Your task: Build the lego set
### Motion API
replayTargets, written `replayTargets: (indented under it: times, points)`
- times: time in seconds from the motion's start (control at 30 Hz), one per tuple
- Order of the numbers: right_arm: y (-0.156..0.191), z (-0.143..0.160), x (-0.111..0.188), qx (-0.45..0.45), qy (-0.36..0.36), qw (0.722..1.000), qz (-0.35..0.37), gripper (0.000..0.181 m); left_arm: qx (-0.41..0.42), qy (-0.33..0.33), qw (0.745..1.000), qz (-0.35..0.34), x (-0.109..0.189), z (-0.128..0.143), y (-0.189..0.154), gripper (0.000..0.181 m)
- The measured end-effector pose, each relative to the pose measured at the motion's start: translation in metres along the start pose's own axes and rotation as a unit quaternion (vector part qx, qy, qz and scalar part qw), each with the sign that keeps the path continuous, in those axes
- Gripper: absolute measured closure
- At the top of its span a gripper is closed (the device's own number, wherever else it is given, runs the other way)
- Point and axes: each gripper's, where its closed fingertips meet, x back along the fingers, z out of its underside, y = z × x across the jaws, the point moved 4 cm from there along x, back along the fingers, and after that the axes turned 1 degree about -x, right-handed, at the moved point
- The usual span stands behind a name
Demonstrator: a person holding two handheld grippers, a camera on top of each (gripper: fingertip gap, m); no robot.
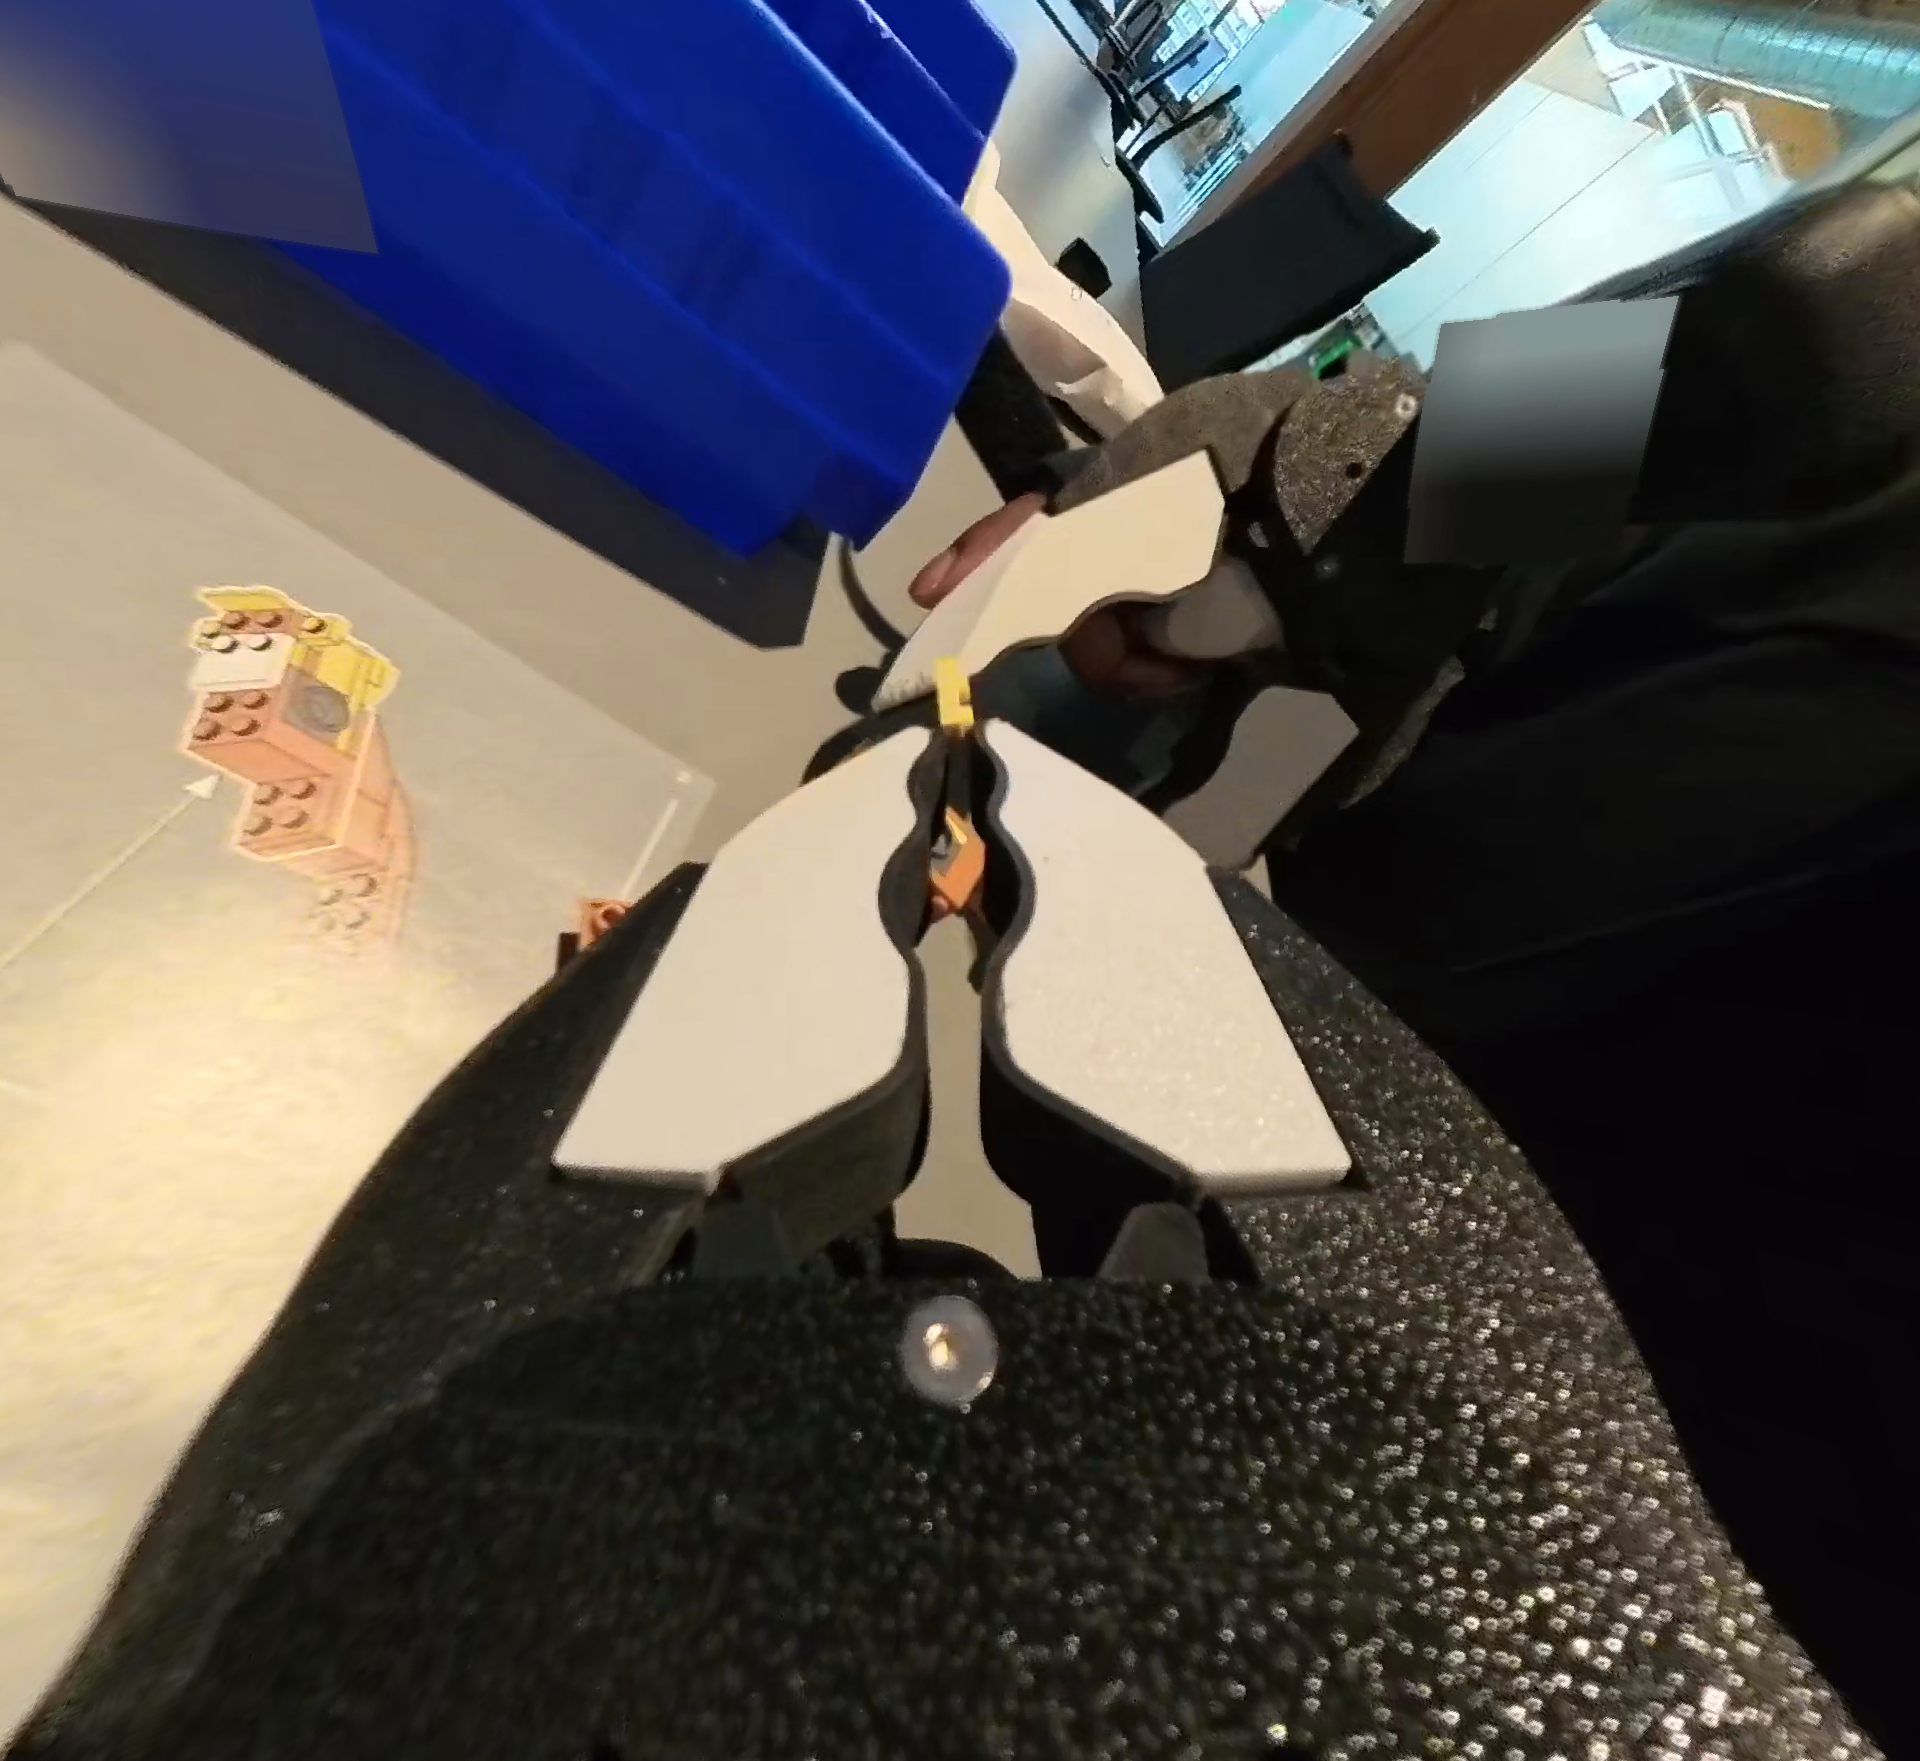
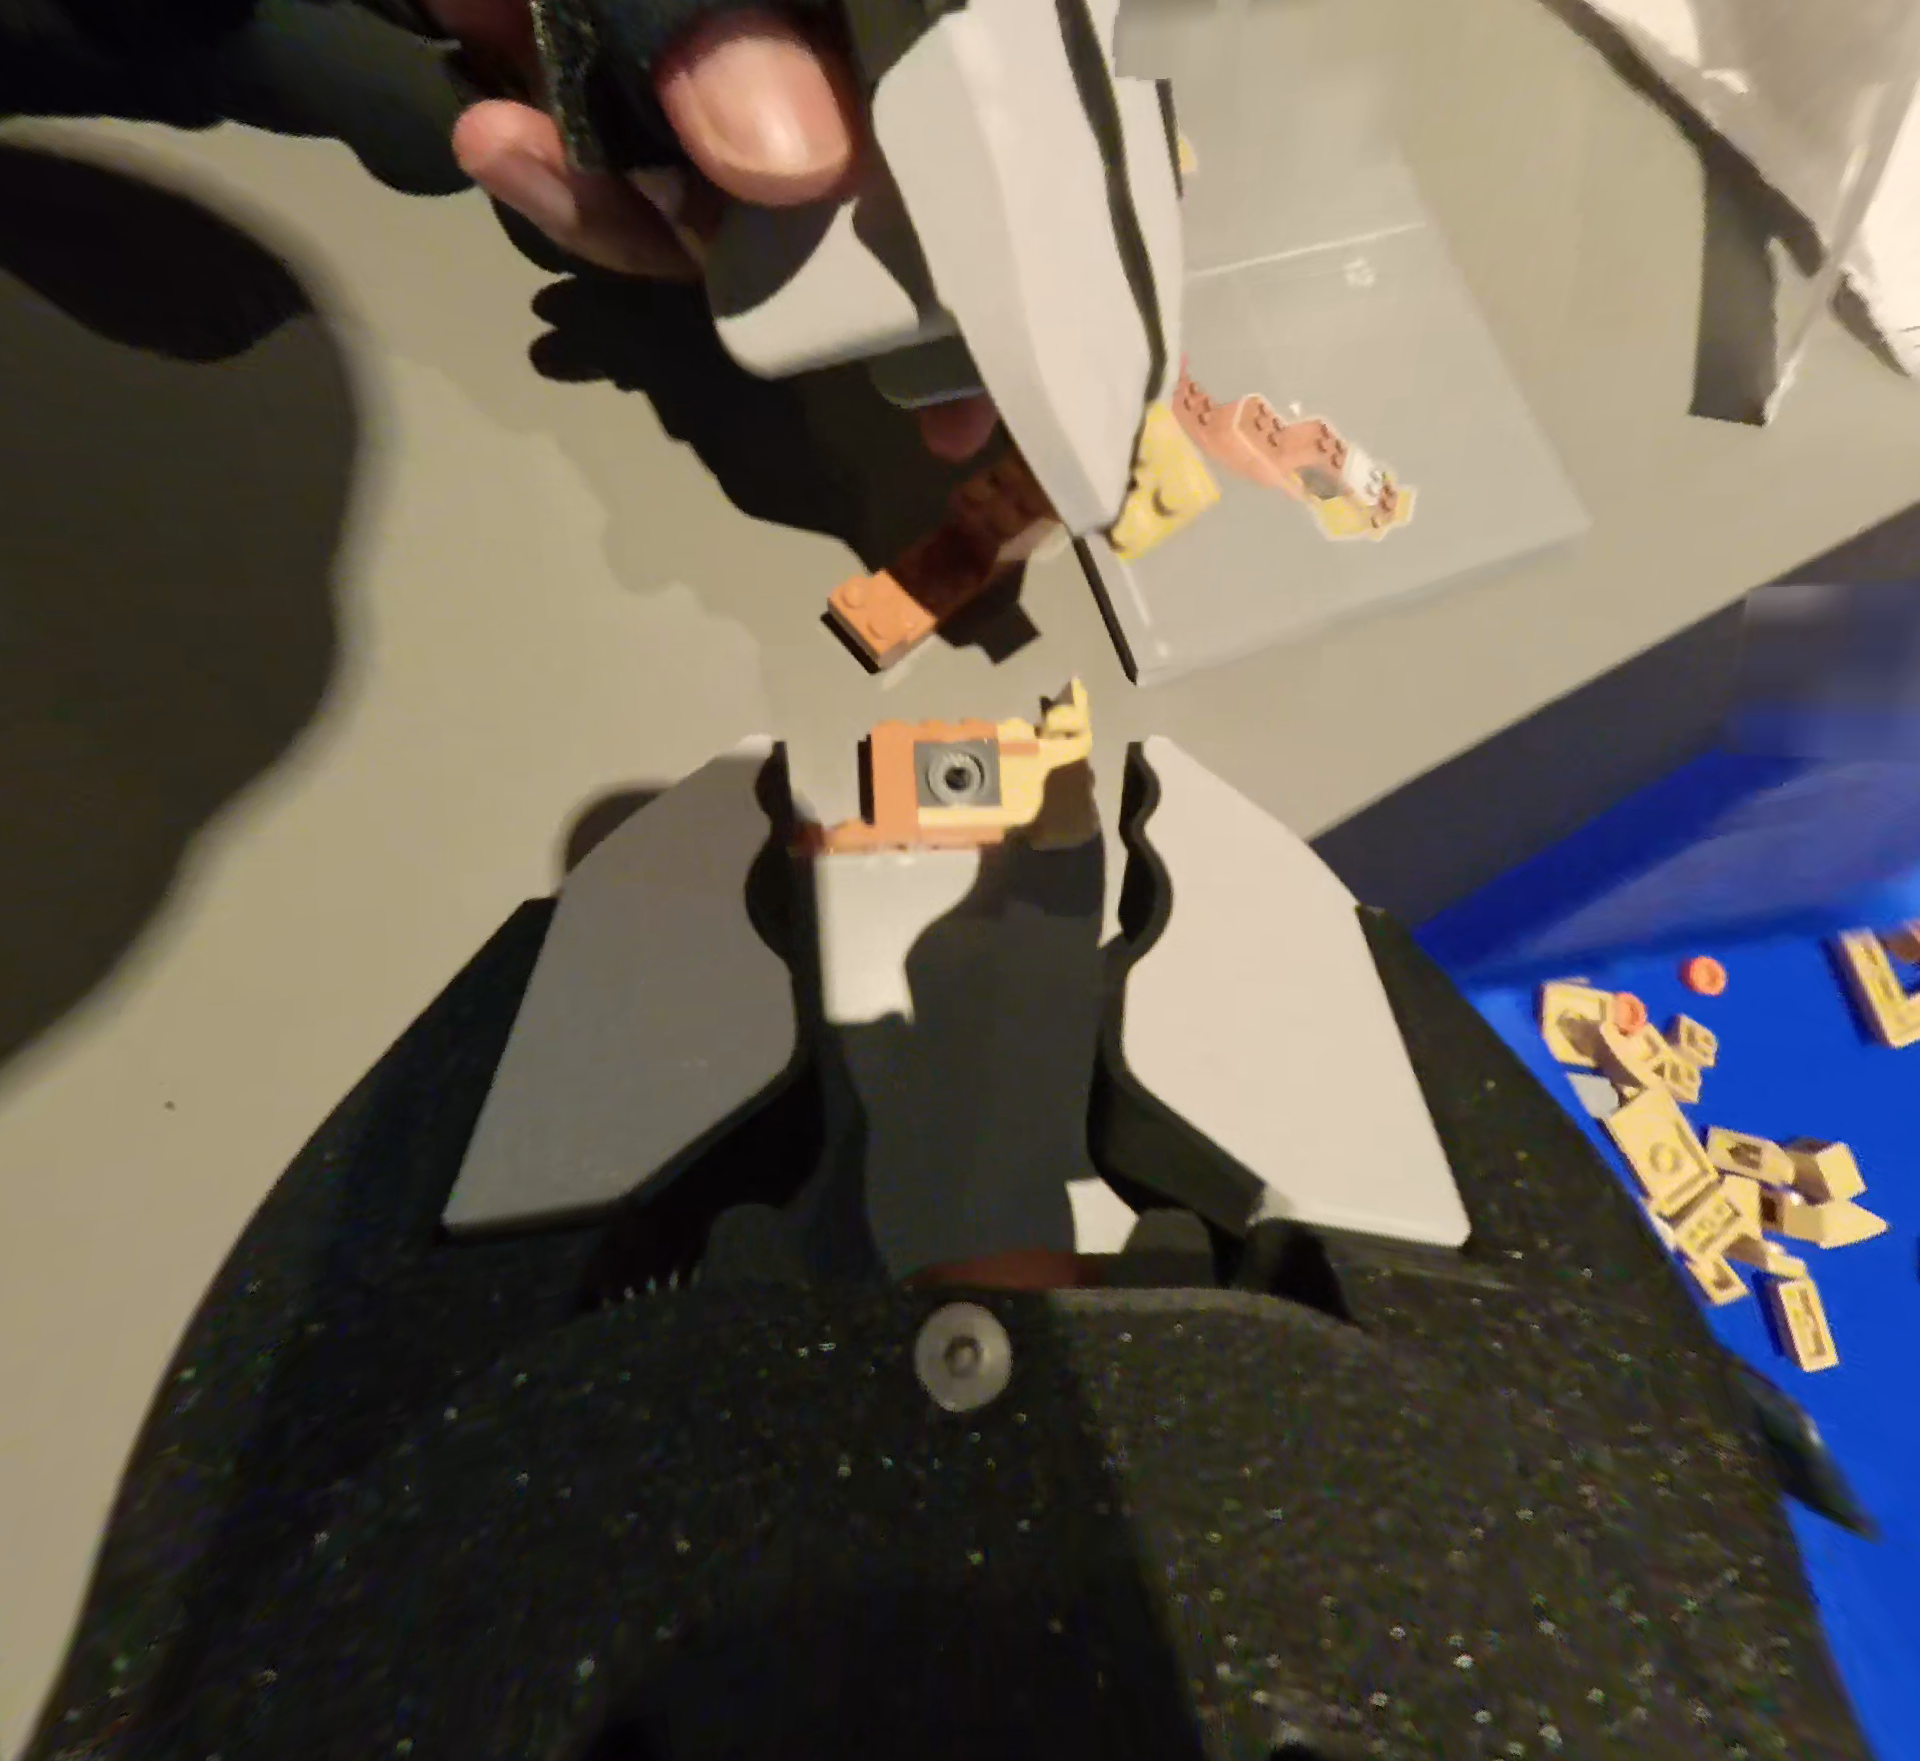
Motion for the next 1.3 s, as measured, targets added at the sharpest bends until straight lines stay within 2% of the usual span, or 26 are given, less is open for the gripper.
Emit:
replayTargets:
  times: [0.2, 0.3, 0.4, 0.5, 0.57, 0.7, 0.8, 1.0, 1.3]
  points:
    - [-0.003, 0.009, -0.018, -0.007, 0.07, 0.997, -0.009, 0.115, -0.006, 0.007, 1.0, 0.007, 0.0, 0.002, -0.001, 0.178]
    - [0.0, 0.008, -0.02, -0.016, 0.076, 0.996, -0.036, 0.133, -0.006, 0.008, 1.0, 0.01, -0.001, 0.002, -0.001, 0.178]
    - [-0.005, 0.01, -0.019, -0.019, 0.065, 0.997, -0.027, 0.133, -0.007, 0.008, 1.0, 0.011, 0.0, 0.002, -0.001, 0.178]
    - [-0.011, 0.007, -0.014, -0.034, 0.003, 0.999, -0.024, 0.134, -0.008, -0.007, 0.999, 0.033, 0.004, -0.003, -0.006, 0.178]
    - [-0.011, -0.006, -0.002, -0.016, -0.096, 0.995, -0.035, 0.134, 0.001, -0.031, 0.997, 0.068, 0.009, -0.01, -0.015, 0.178]
    - [-0.012, -0.024, 0.029, 0.016, -0.281, 0.959, -0.039, 0.134, 0.026, -0.053, 0.987, 0.148, 0.018, -0.017, -0.034, 0.178]
    - [-0.008, -0.031, 0.044, 0.03, -0.364, 0.929, -0.053, 0.134, 0.036, -0.058, 0.981, 0.18, 0.018, -0.019, -0.043, 0.178]
    - [-0.001, -0.033, 0.048, 0.054, -0.408, 0.91, -0.053, 0.134, 0.042, -0.047, 0.972, 0.226, 0.007, -0.012, -0.058, 0.178]
    - [0.005, -0.035, 0.055, 0.078, -0.438, 0.893, -0.071, 0.134, 0.055, -0.046, 0.967, 0.244, 0.005, -0.01, -0.059, 0.178]
